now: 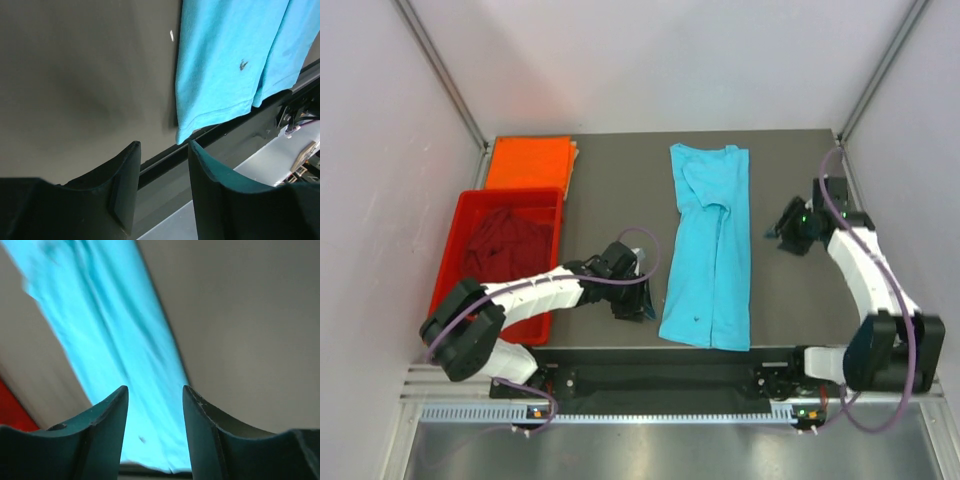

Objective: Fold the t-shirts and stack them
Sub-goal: Fold the tshirt

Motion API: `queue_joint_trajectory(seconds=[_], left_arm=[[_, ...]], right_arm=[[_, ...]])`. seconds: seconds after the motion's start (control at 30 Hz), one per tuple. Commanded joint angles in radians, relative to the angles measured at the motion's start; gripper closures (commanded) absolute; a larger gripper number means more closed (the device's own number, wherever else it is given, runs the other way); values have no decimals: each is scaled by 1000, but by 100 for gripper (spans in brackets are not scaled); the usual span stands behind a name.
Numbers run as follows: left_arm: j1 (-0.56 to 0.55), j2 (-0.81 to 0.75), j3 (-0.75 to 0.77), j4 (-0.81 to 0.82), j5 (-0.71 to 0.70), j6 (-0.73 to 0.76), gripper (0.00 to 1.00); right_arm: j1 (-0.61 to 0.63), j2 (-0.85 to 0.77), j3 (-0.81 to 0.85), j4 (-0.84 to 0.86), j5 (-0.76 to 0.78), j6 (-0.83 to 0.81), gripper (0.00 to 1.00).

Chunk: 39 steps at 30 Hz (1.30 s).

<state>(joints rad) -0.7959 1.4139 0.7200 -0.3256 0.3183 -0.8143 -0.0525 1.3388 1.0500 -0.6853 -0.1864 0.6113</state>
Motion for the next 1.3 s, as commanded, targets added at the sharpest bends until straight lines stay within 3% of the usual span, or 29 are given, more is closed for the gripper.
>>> queue_joint_trajectory(seconds=[0.0,0.2,0.37,0.77,0.87,1.0,1.07,1.2,1.27], left_arm=[[-5,-49,-34,145,62,-45,52],[-34,-24,-82,204,59,-80,51],[-88,2,-79,217,31,-117,51],[-163,28,-87,206,-28,-204,56],[-178,42,-87,218,-25,-221,64],[-200,60,-77,223,-18,-236,91],[-207,56,-77,223,-21,-249,99],[-218,49,-80,221,-33,-266,100],[-218,49,-80,214,-36,-269,100]], right_arm=[[45,-179,-197,-112,97,41,52],[163,-398,-485,-209,64,154,54],[230,-562,-587,-247,65,194,53],[367,-558,-630,-234,21,277,53],[413,-537,-689,-192,15,307,53],[463,-510,-726,-175,-1,347,56],[479,-536,-717,-184,16,363,57],[493,-569,-709,-175,36,378,62],[494,-576,-713,-169,28,380,74]])
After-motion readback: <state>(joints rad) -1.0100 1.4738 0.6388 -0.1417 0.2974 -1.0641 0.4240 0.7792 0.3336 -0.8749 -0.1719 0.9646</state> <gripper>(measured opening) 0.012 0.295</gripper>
